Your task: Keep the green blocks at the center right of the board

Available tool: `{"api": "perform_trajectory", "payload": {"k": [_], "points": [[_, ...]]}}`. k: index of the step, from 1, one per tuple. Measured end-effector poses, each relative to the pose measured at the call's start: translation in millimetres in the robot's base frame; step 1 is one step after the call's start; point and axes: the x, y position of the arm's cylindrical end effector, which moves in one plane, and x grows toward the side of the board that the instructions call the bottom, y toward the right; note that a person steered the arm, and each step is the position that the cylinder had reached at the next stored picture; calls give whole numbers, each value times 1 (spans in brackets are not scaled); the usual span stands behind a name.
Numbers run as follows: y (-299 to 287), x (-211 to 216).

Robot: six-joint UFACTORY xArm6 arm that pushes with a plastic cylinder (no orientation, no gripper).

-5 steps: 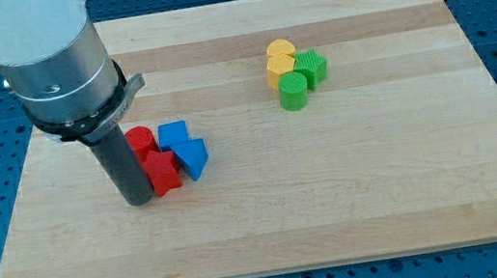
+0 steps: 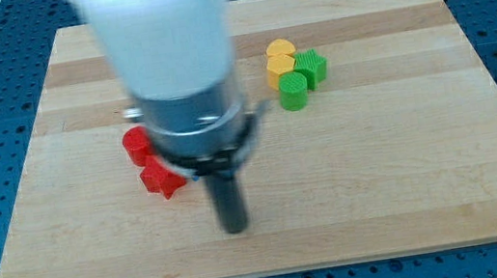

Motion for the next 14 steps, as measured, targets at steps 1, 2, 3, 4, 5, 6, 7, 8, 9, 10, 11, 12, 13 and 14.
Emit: {"api": "perform_trajectory", "payload": {"k": [1, 2, 3, 4, 5, 6, 7, 8, 9, 10, 11, 12, 13, 14], "points": [[52, -11], [54, -11], [54, -11], [58, -14], [103, -49], [119, -98], [89, -104], [69, -121], [54, -142], [44, -142], [30, -143], [8, -155], [19, -193], [93, -208]]}}
